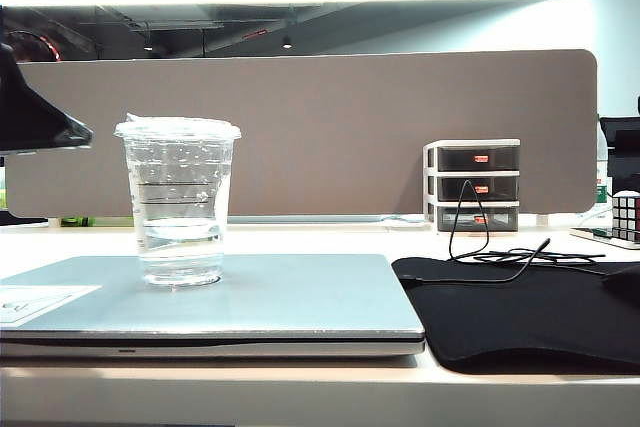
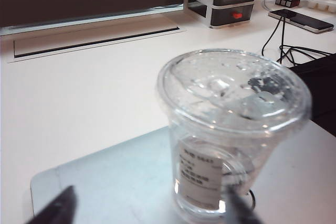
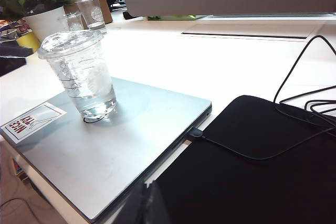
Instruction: Pick up the coffee cup and place it over the laptop.
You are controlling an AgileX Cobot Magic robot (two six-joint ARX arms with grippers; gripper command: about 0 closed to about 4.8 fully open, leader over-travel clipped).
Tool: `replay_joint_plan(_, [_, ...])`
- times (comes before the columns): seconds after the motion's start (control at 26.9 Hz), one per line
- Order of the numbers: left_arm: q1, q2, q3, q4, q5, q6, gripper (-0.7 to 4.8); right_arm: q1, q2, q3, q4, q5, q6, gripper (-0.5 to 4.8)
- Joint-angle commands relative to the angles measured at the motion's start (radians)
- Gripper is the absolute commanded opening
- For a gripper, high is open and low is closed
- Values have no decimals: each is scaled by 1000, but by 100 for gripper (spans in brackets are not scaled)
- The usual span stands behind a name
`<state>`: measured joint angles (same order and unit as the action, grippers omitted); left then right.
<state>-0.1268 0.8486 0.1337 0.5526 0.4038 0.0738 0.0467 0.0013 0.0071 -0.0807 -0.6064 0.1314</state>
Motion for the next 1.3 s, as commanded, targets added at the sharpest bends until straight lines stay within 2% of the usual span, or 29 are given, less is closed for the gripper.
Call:
replay_joint_plan(0.04, [-2,-103,-1,-116,3,-8,286,0,-2,-6,10,-1,-1,-6])
replay_joint_plan(0.07, [-2,-134,-1,-142,3,-19,260,0,-2,-6,10,-3,-1,-6])
replay_joint_plan(0.22, [-2,-280,-1,-267,3,-51,61,1,-2,-6,10,-3,0,-6])
replay_joint_plan(0.3, [-2,-352,-1,-332,-2,-51,17,1,-2,-6,10,-3,0,-6])
replay_joint_plan(0.33, [-2,-385,-1,-357,-14,-51,17,1,-2,-6,10,-3,0,-6])
replay_joint_plan(0.45, [-2,-556,-1,-443,-163,-81,15,1,-2,-6,10,-3,0,-6])
replay_joint_plan(0.59, [-2,-681,-1,-520,-251,-89,-5,1,-2,-6,10,-2,0,-6])
replay_joint_plan(0.71, [-2,-813,-2,-658,-320,-98,-6,1,-2,-6,10,-5,0,-6])
replay_joint_plan(0.74, [-3,-847,-9,-687,-356,-124,-5,1,-2,-6,10,-27,0,-6])
replay_joint_plan(0.97, [-40,-846,-25,-710,-435,-126,-5,1,-2,-6,16,-120,0,-6])
replay_joint_plan(1.12, [-97,-846,-43,-706,-528,-70,-5,2,-2,-6,36,-182,3,-6])
replay_joint_plan(1.3, [-161,-846,-76,-662,-565,-28,-5,1,-2,-6,35,-180,7,-6])
